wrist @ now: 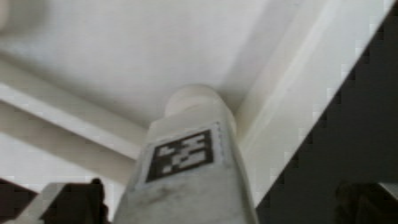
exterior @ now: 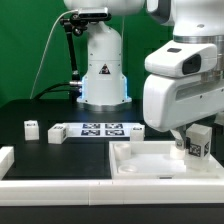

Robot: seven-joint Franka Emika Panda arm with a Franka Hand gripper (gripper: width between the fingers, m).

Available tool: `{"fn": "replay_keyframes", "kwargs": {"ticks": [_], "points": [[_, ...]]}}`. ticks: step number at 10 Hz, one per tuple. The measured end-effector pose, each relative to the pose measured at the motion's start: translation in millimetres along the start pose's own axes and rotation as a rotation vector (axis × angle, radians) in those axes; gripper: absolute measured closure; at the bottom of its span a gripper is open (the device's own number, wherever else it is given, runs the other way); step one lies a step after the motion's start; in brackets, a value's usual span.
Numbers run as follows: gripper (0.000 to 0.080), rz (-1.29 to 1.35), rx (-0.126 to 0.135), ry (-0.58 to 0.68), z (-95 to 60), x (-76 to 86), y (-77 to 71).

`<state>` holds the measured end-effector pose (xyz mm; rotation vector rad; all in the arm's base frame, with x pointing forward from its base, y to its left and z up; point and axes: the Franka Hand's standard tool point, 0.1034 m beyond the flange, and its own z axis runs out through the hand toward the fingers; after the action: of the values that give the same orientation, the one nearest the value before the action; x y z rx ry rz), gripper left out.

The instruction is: Assemble one leg

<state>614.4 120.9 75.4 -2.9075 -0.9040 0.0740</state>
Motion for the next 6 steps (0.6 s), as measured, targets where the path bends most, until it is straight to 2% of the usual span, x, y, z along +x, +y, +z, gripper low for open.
{"fn": "replay_keyframes", "kwargs": {"ticks": [2, 3, 4, 5, 6], "points": [[0.015, -0.042, 0.0, 0.0, 0.3, -0.4, 0.7], [0.0275, -0.041, 0.0, 0.0, 0.4, -0.5, 0.7], [0.0275, -0.041, 0.0, -0.001, 0.5, -0.5, 0.8], [0.0414, -0.041, 0.001, -0.001, 0.7, -0.6, 0.8], [0.0511, -0.04, 0.0, -0.001, 0.7, -0.8, 1.2]]}}
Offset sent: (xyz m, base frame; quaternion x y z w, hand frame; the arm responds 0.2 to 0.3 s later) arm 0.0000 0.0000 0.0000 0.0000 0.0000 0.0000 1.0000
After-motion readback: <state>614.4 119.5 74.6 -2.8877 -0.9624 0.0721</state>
